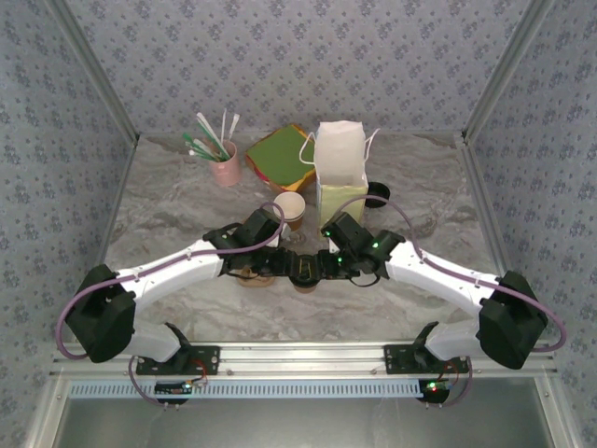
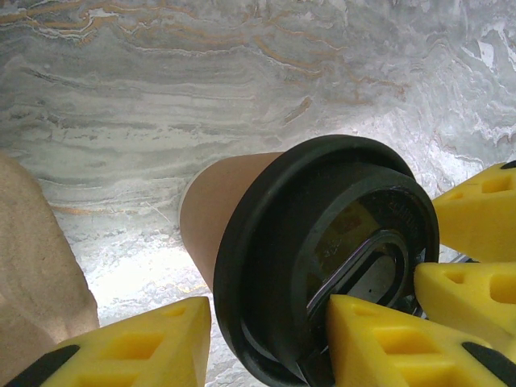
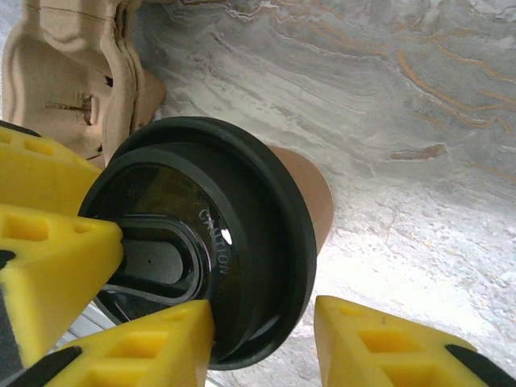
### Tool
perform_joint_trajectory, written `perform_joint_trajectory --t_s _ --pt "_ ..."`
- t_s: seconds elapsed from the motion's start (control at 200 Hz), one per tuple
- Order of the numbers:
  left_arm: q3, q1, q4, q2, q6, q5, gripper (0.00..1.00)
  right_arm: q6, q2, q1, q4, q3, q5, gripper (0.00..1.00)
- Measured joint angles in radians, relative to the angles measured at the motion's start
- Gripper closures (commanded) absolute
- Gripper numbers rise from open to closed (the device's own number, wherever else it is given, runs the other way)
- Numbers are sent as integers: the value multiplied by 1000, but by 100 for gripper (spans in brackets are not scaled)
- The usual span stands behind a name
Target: Pack the takeout coffee
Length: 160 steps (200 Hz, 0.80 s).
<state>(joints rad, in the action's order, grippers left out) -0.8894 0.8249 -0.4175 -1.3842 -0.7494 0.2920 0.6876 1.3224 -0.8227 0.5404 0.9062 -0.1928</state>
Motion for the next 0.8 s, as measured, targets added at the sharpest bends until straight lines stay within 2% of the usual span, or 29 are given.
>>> perform_joint_trajectory --t_s 0.255,0.61,0.8 --pt "0 0 0 0 0 0 58 1 5 -3 16 7 -14 63" --pt "0 0 4 -9 0 8 58 13 -9 0 -54 -51 -31 67" --pt "-3 0 3 -11 4 8 58 13 -14 1 -58 -53 -31 65"
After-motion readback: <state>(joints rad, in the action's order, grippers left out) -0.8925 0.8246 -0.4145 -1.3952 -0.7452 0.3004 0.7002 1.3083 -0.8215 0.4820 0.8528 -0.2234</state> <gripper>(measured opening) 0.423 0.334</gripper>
